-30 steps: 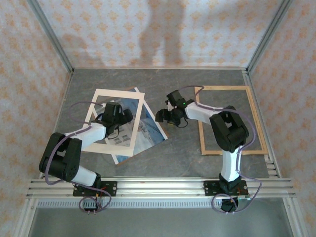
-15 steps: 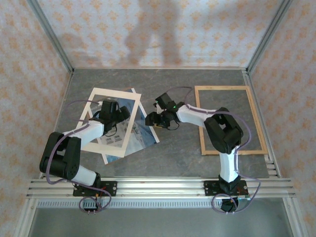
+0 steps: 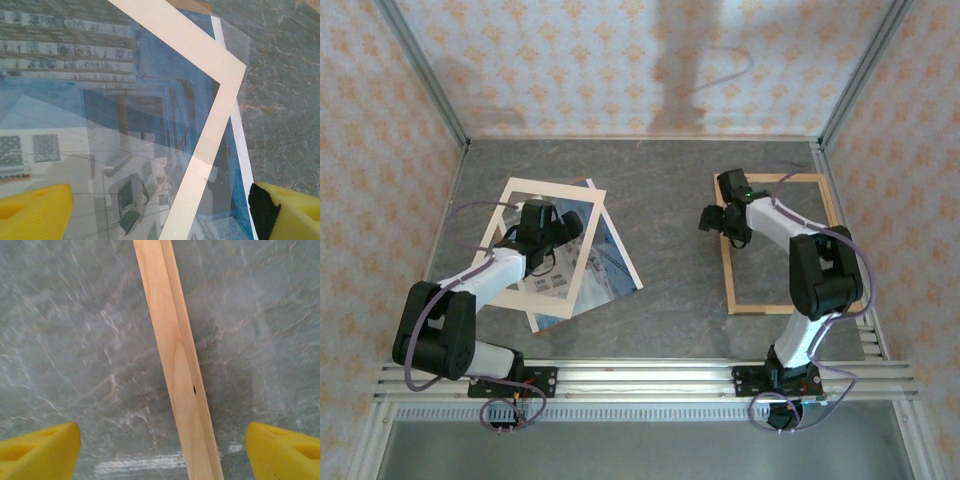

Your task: Put the photo into the frame

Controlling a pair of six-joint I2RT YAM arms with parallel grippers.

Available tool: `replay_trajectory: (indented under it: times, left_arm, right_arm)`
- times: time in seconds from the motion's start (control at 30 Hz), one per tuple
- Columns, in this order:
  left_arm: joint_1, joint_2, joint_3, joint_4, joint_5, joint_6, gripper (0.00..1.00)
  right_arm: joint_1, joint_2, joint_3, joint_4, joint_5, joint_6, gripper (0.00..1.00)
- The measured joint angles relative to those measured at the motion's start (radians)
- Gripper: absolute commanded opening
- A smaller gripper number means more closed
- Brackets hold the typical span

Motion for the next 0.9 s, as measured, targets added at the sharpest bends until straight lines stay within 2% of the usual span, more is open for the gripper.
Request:
replay_trajectory:
  times: [0.33, 0.57, 0.77, 0.9]
  left_arm:
    - [0.0, 0.0, -0.002, 0.0, 0.007, 0.0, 0.92]
    - [0.0, 0.0, -0.002, 0.0, 0.007, 0.0, 0.92]
    - [0.0, 0.003, -0.002, 0.0, 0.007, 0.0, 0.92]
    - [0.0, 0.007, -0.002, -0.005, 0.0, 0.017, 0.92]
  right_arm:
    - [0.047, 0.061, 0.003, -0.003, -0.055, -0.023, 0.73]
    - [0.198, 0.12, 0.082, -0.002, -0.137, -0.041, 0.66]
    - [0.327, 0.2, 0.213, -0.007, -0.2, -0.056, 0.66]
    - [0.348, 0.182, 0.232, 0.001, -0.193, -0.062, 0.7]
